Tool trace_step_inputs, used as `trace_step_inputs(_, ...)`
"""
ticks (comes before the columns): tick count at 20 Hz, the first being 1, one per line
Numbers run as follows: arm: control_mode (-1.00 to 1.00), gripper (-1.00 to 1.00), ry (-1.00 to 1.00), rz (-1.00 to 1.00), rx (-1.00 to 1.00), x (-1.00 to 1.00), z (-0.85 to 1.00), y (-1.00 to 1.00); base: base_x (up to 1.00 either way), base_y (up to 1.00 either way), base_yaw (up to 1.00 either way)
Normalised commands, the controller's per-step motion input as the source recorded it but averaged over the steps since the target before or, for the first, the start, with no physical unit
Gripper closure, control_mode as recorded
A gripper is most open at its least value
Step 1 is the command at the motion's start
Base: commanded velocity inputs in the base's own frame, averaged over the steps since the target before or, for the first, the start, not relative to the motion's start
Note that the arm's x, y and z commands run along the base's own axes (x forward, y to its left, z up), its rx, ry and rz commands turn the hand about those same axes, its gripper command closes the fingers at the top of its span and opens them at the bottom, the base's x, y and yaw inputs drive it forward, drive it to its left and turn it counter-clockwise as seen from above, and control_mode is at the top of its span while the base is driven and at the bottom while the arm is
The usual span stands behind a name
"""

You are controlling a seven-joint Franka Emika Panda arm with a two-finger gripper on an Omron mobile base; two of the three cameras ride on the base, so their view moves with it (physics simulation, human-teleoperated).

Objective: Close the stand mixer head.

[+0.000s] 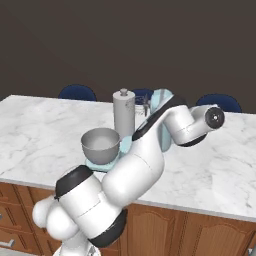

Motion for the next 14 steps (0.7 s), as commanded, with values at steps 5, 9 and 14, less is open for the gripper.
trace_step_inputs(5,-1.00,-1.00,0.00,0.32,-0.20,0.34,0.00,1.00,0.00,0.00,0.00)
trace_step_inputs(9,-1.00,-1.00,0.03,0.38,-0.16,0.47,0.00,1.00,0.00,0.00,0.00)
trace_step_inputs(14,-1.00,-1.00,0.10,0.41,-0.14,0.42,-0.04,1.00,0.00,0.00,0.00)
